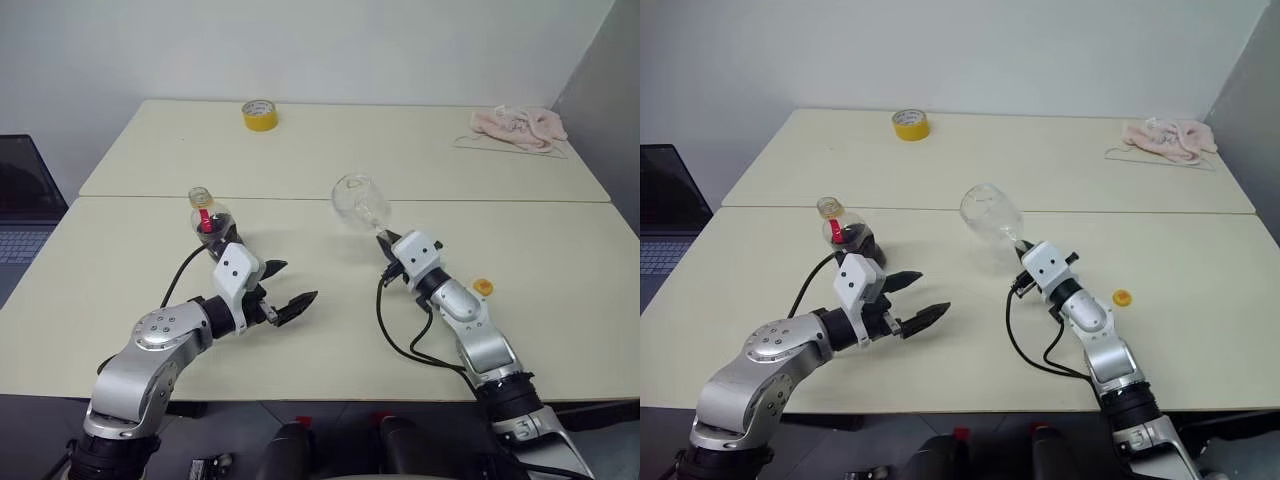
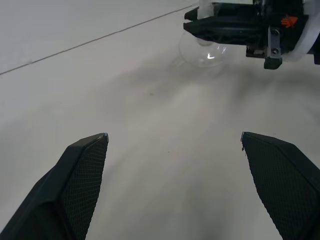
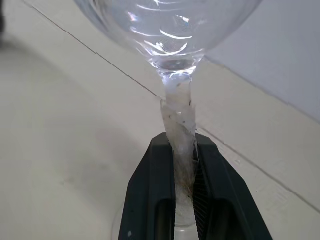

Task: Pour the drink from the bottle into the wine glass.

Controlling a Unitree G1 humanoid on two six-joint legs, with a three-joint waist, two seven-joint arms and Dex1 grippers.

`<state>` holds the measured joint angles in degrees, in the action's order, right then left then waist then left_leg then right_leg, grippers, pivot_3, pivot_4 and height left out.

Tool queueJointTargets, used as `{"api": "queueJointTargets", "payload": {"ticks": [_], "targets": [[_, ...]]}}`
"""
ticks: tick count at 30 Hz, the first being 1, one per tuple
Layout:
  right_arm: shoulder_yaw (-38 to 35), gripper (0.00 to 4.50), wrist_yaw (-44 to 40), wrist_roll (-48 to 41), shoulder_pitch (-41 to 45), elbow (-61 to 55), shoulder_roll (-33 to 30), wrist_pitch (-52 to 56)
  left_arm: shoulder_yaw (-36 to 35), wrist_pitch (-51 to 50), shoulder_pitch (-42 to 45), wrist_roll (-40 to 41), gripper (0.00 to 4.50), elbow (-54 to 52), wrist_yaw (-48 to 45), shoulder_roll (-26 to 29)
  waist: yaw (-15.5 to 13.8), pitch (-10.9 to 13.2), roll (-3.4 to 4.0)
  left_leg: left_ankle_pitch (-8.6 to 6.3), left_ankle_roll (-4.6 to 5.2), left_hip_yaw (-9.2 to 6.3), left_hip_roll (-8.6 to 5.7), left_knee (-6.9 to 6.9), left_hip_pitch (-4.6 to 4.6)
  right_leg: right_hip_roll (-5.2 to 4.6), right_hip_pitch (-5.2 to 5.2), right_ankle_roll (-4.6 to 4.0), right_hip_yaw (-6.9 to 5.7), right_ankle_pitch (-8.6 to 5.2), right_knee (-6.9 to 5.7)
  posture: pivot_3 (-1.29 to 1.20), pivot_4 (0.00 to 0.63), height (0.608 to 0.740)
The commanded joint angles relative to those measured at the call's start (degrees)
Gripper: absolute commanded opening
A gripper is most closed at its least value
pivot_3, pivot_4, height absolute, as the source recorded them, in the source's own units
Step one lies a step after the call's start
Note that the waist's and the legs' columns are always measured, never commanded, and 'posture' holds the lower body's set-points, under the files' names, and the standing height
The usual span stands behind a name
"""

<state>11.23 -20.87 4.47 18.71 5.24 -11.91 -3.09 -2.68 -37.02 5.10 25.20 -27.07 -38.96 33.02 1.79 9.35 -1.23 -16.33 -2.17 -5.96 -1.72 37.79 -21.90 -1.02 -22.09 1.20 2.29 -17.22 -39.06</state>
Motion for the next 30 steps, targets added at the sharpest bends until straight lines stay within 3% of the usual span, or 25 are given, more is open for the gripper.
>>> {"api": "queueJointTargets", "payload": {"ticks": [1,10,21,30], "targets": [[-0.02,0.16,-3.63,-6.17,-1.21,-2.62,2.68,-2.79,-0.59,0.08,0.14,1.67,4.50,-2.86,-0.97,1.05,0.03,0.00,0.00,0.00,0.00,0.01,0.00,0.00,0.00,0.00,0.00,0.00,0.01,0.00,0.00,0.00,0.150,0.740],[-0.11,0.16,-5.23,-8.54,-0.30,7.21,8.15,-8.65,0.27,-0.63,1.31,3.38,4.50,-2.73,-1.91,1.65,0.05,0.01,0.02,0.00,0.00,0.01,0.00,-0.04,0.05,0.00,-0.01,0.00,0.01,0.00,-0.02,0.00,0.150,0.740],[-1.54,0.16,-4.72,-7.57,0.18,13.39,7.18,-12.58,1.27,-0.46,3.66,3.44,4.50,-0.99,-2.08,1.04,0.06,0.01,0.02,0.00,-0.01,0.01,0.00,-0.04,0.05,0.01,-0.02,0.00,0.01,0.00,-0.03,0.00,0.150,0.740],[-1.24,0.16,-7.01,-8.31,-0.79,12.88,5.31,-9.91,1.67,0.02,4.18,2.92,4.50,-0.13,-2.04,0.92,0.05,0.00,0.02,0.00,-0.01,0.00,0.00,-0.03,0.06,0.01,-0.01,0.00,0.01,0.00,-0.03,0.00,0.150,0.740]]}}
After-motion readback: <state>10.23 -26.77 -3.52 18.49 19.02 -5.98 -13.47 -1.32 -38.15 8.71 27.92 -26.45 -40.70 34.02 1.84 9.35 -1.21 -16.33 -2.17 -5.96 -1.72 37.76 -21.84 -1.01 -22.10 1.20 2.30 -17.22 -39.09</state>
